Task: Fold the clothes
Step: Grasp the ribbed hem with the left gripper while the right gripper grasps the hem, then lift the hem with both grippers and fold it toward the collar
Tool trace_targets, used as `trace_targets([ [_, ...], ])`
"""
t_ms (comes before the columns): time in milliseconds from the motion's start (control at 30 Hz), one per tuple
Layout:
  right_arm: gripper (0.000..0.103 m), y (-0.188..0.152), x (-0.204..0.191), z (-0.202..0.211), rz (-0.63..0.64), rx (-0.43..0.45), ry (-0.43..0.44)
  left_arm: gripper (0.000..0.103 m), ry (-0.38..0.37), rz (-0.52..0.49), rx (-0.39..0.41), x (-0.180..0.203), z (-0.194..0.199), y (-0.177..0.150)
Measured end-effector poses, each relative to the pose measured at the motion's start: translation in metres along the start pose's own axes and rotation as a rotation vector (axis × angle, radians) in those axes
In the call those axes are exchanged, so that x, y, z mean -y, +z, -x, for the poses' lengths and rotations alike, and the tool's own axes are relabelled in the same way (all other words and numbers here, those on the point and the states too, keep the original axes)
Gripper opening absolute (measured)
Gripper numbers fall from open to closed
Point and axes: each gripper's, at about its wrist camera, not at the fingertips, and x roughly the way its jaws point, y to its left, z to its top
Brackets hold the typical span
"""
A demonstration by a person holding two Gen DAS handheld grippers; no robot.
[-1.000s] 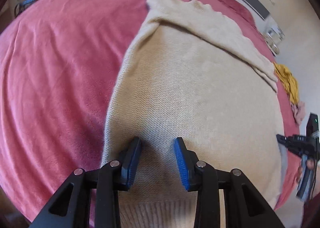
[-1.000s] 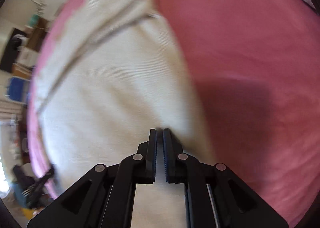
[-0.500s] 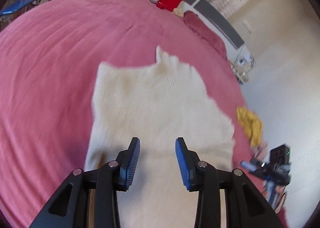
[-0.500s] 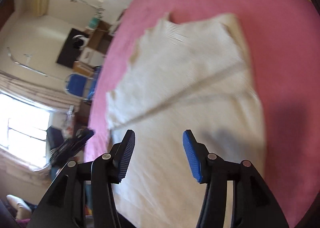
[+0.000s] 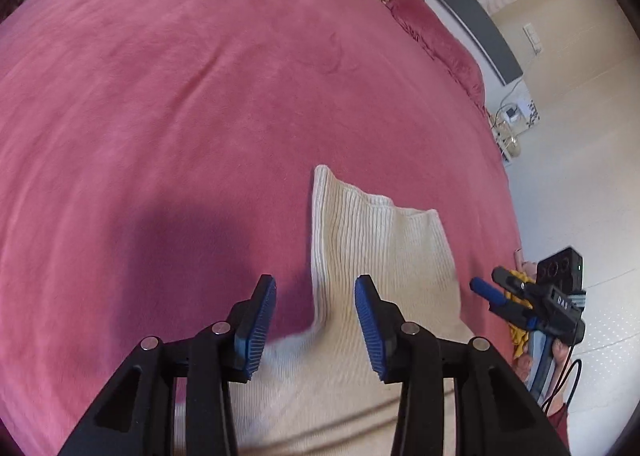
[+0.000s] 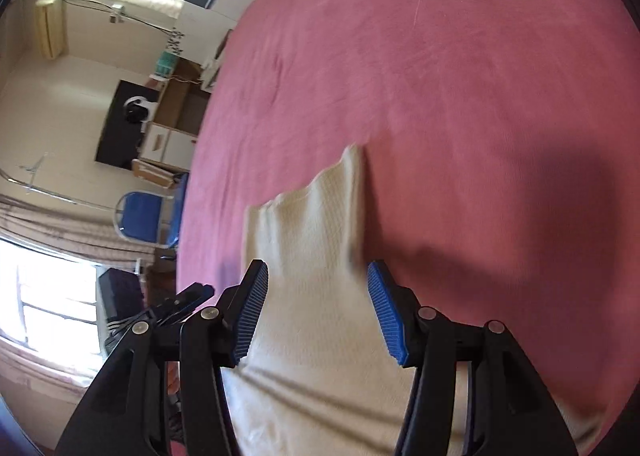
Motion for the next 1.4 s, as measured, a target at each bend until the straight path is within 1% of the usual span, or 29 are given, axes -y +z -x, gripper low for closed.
trace_targets([
  [100, 0.056, 0.014, 0.009, -0.014, -0.004, -0.009, 0.011, 0.042, -0.018, 0.003, -0.016, 0.004, -0.019, 0.009],
  [167, 0.056, 0.023, 0.007, -0.025, 0.018, -0.027, 0.021, 0.042, -0.038, 0.018, -0.019, 0.005, -0.029, 0.014],
  [300, 0.055, 0.025, 0.002, -0.037, 0.086, -0.049, -0.034, 0.042, -0.024, 0.015, -0.033, 0.006, -0.045, 0.020],
  [367, 0.055, 0.024, -0.002, -0.040, 0.125, -0.050, -0.066, 0.041, -0.032, 0.011, -0.031, 0.006, -0.049, 0.020],
  [400, 0.046, 0.024, -0.004, -0.042, 0.143, -0.051, -0.087, 0.040, -0.041, 0.006, -0.038, 0.007, -0.050, 0.020],
  [433, 0.027, 0.026, -0.004, -0.045, 0.153, -0.063, -0.115, 0.036, -0.036, 0.003, -0.041, 0.008, -0.051, 0.021],
  [467, 0.019, 0.025, -0.007, -0.049, 0.176, -0.071, -0.149, 0.033, -0.027, 0.005, -0.041, 0.008, -0.051, 0.020],
  [500, 0.010, 0.025, -0.011, -0.053, 0.207, -0.074, -0.165, 0.020, -0.010, 0.003, -0.040, 0.009, -0.051, 0.020],
  [533, 0.006, 0.024, -0.016, -0.056, 0.239, -0.075, -0.178, 0.006, 0.028, -0.009, -0.033, 0.011, -0.052, 0.019],
  [567, 0.006, 0.021, -0.020, -0.057, 0.266, -0.074, -0.183, 0.005, 0.059, -0.018, -0.031, 0.013, -0.053, 0.018],
  [600, 0.006, 0.020, -0.024, -0.059, 0.278, -0.070, -0.193, 0.004, 0.073, -0.025, -0.033, 0.015, -0.054, 0.016],
  [667, 0.006, 0.018, -0.030, -0.061, 0.299, -0.061, -0.211, 0.004, 0.106, -0.073, 0.013, 0.025, -0.051, 0.012],
  [700, 0.006, 0.018, -0.030, -0.061, 0.298, -0.054, -0.217, 0.003, 0.103, -0.080, 0.033, 0.028, -0.047, 0.009],
  [800, 0.006, 0.016, -0.036, -0.058, 0.300, -0.037, -0.199, 0.003, 0.062, -0.081, 0.094, 0.036, -0.032, 0.003],
  [833, 0.006, 0.015, -0.036, -0.055, 0.298, -0.034, -0.189, 0.003, 0.031, -0.081, 0.108, 0.038, -0.025, 0.002],
  [900, 0.006, 0.014, -0.038, -0.047, 0.296, -0.023, -0.151, 0.003, 0.000, -0.103, 0.134, 0.044, -0.012, -0.001],
  [967, 0.006, 0.012, -0.043, -0.037, 0.303, -0.009, -0.111, 0.003, -0.047, -0.117, 0.160, 0.049, 0.002, -0.006],
  [1067, 0.006, 0.005, -0.050, -0.016, 0.325, 0.006, -0.034, 0.003, -0.115, -0.147, 0.198, 0.058, 0.026, -0.020],
  [1133, 0.006, -0.004, -0.060, -0.002, 0.355, 0.005, -0.009, 0.003, -0.157, -0.174, 0.214, 0.062, 0.046, -0.030],
  [1233, 0.006, -0.021, -0.075, 0.017, 0.400, -0.001, 0.027, 0.003, -0.197, -0.229, 0.223, 0.070, 0.069, -0.051],
  [1333, 0.006, -0.044, -0.085, 0.039, 0.433, -0.013, 0.047, 0.003, -0.208, -0.285, 0.229, 0.078, 0.086, -0.071],
  [1400, 0.006, -0.062, -0.091, 0.050, 0.453, -0.023, 0.053, 0.003, -0.201, -0.314, 0.233, 0.075, 0.099, -0.090],
])
